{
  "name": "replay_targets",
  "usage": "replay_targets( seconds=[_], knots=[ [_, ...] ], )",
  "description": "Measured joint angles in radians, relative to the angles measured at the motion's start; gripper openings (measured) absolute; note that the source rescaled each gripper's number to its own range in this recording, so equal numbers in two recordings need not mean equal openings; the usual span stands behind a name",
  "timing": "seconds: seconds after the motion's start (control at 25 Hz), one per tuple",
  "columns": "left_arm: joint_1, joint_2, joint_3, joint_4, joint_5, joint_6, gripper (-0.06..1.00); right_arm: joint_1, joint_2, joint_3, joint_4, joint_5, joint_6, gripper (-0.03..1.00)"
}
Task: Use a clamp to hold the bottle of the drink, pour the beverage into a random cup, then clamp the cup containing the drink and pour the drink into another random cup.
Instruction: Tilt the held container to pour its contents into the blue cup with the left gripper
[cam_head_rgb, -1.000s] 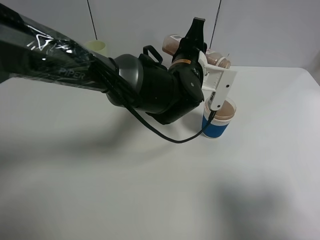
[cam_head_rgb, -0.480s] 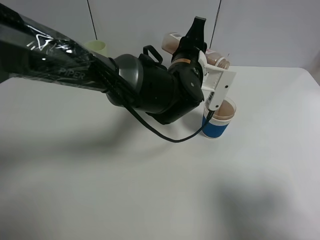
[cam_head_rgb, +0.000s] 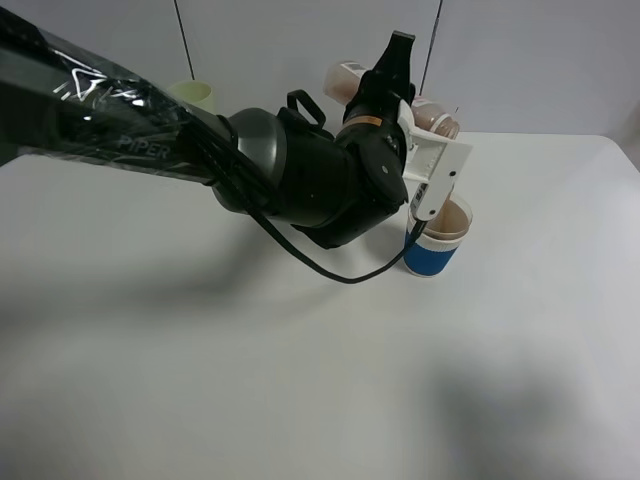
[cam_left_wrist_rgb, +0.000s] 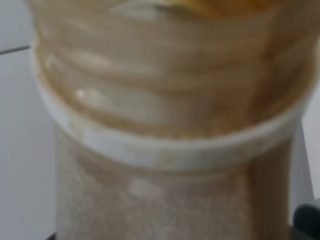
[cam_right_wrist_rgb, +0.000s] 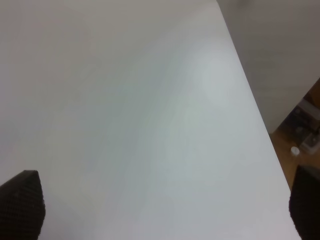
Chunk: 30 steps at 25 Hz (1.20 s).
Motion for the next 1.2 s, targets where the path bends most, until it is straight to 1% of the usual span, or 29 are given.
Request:
replay_targets(
  seconds=[0.44,1.0,1.2],
  knots=[
    [0.000,0.000,0.000,0.007,-0.009,0.021,0.00,0.000,0.000,0.000,0.000,0.000,0.000,1.00],
    [0.000,0.000,0.000,0.014,-0.051,0.035,0.00,0.000,0.000,0.000,0.000,0.000,0.000,1.00],
    [0.000,0.000,0.000,0.019,-0.051,0.057,0.00,0.000,0.000,0.000,0.000,0.000,0.000,1.00]
  ],
)
